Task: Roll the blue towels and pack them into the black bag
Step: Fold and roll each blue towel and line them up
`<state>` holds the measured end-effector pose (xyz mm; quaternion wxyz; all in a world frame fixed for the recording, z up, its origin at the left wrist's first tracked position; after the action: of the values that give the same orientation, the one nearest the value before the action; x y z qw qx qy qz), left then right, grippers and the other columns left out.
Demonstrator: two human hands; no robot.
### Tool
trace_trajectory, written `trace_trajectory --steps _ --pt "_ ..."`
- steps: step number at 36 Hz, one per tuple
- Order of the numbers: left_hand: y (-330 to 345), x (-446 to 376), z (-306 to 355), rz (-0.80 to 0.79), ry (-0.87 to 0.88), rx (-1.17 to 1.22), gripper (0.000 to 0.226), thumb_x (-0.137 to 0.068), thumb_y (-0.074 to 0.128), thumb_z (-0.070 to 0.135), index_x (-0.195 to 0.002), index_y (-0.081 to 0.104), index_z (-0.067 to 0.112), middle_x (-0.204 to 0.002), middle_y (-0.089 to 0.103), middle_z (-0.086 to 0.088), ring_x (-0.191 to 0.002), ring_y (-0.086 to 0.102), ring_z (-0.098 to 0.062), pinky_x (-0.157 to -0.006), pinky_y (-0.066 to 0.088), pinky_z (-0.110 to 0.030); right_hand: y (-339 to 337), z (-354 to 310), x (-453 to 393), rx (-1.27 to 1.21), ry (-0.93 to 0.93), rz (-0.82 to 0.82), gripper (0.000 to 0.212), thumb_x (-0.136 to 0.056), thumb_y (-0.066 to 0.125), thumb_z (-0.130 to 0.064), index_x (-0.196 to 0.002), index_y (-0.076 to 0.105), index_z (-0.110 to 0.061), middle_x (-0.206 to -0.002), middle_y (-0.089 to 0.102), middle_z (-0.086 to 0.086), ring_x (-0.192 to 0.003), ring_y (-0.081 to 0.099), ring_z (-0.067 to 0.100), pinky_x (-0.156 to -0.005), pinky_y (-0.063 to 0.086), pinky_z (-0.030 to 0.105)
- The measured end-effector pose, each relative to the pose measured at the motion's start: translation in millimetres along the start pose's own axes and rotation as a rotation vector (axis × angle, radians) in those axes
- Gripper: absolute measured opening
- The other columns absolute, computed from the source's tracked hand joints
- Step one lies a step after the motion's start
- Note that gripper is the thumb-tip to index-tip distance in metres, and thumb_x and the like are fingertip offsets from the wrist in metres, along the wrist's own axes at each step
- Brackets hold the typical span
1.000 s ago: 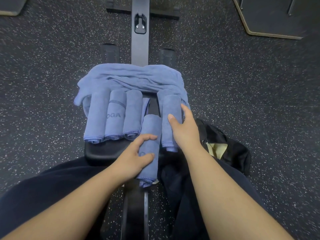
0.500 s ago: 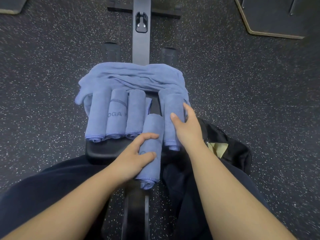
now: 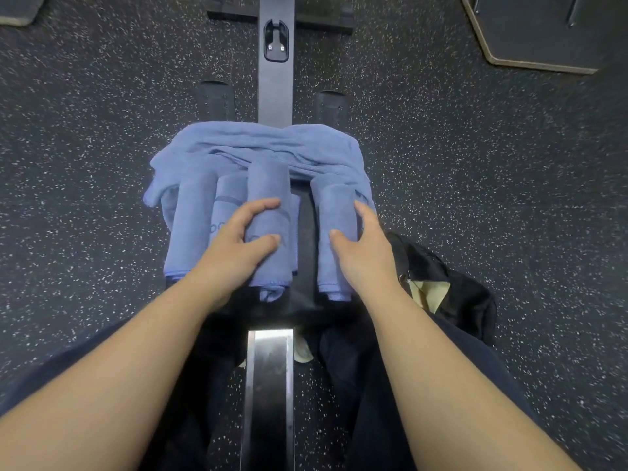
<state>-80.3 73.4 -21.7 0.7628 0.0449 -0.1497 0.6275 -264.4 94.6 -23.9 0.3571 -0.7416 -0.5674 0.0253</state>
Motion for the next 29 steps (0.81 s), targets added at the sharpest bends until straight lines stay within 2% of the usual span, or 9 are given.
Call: trace_trajectory --steps 4,8,10,12,15,19,24,29 --pt "3.8 -9.2 -8.0 -0.029 -0.019 -0.005 0.046 -0.089 0.06 0.003 -0.121 0.055 0.036 -0.12 0.057 0.011 -0.088 0.057 0.015 -0.075 0.044 -0.004 3.0 -5.8 1.3 0.093 0.0 0.007 0.06 -0.093 0.052 -0.025 -0.146 0.028 -0.034 -0.126 0.057 0.004 -0.109 0.054 0.024 -0.075 0.035 0.028" --pt "5.3 -10.6 -16.0 -0.038 -0.027 0.038 0.047 -0.089 0.061 0.003 -0.118 0.056 0.04 -0.123 0.058 0.01 -0.093 0.059 0.01 -0.077 0.046 -0.007 8.7 -21.7 -0.2 0.203 -0.068 0.028 0.058 -0.093 0.052 -0.028 -0.146 0.028 -0.035 -0.138 0.051 0.0 -0.114 0.053 0.025 -0.074 0.034 0.027" --pt "4.1 -10.7 -17.9 -0.035 -0.04 0.061 0.047 -0.089 0.061 0.005 -0.117 0.056 0.043 -0.123 0.058 0.012 -0.096 0.06 0.007 -0.076 0.046 -0.008 15.7 -30.1 -3.5 0.25 -0.094 0.031 0.057 -0.093 0.052 -0.029 -0.145 0.029 -0.035 -0.134 0.053 0.001 -0.111 0.055 0.026 -0.074 0.038 0.031" --pt "1.9 -10.9 -17.3 -0.02 -0.04 0.075 0.047 -0.089 0.061 0.005 -0.116 0.056 0.044 -0.123 0.056 0.017 -0.094 0.059 0.012 -0.072 0.045 -0.006 25.1 -35.6 -8.1 0.286 -0.098 0.026 0.055 -0.094 0.052 -0.03 -0.144 0.029 -0.031 -0.13 0.056 0.004 -0.11 0.055 0.028 -0.077 0.042 0.034" --pt "-0.4 -10.3 -15.3 -0.009 -0.035 0.107 0.047 -0.09 0.06 0.004 -0.117 0.056 0.042 -0.12 0.054 0.023 -0.088 0.058 0.017 -0.068 0.044 -0.003 36.8 -38.5 -16.7 0.336 -0.075 0.041 0.054 -0.094 0.054 -0.03 -0.143 0.032 -0.02 -0.133 0.051 0.008 -0.114 0.054 0.03 -0.081 0.041 0.034" --pt "-2.7 -9.6 -14.8 0.001 -0.039 0.129 0.047 -0.09 0.059 0.001 -0.118 0.056 0.038 -0.12 0.054 0.023 -0.087 0.057 0.019 -0.068 0.044 -0.002 50.9 -39.7 -23.1 0.416 -0.052 0.038 0.051 -0.094 0.056 -0.03 -0.136 0.034 -0.01 -0.133 0.048 0.013 -0.119 0.05 0.031 -0.086 0.042 0.037" --pt "-3.7 -11.1 -16.0 0.006 -0.046 0.104 0.048 -0.089 0.059 0.001 -0.119 0.056 0.038 -0.116 0.055 0.024 -0.087 0.056 0.02 -0.068 0.043 -0.002 65.0 -38.8 -25.8 0.514 -0.069 0.035 0.041 -0.094 0.056 -0.027 -0.124 0.037 -0.006 -0.129 0.041 0.014 -0.11 0.053 0.032 -0.071 0.036 0.035" --pt "-4.7 -10.9 -15.4 0.003 -0.044 0.104 0.048 -0.09 0.058 0.0 -0.121 0.055 0.036 -0.119 0.053 0.022 -0.088 0.055 0.021 -0.067 0.043 -0.001 67.0 -39.5 -31.2 0.556 -0.061 -0.005 0.037 -0.095 0.052 -0.023 -0.123 0.039 -0.003 -0.126 0.052 0.016 -0.113 0.054 0.034 -0.08 0.042 0.036"
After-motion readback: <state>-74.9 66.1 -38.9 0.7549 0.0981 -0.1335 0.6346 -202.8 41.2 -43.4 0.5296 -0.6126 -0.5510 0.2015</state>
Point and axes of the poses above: each hand's wrist, its own x-axis away from the middle knuckle, its own y-axis out of the palm, z = x × y, the point moved 4 cm from there along -x, towards the middle knuckle
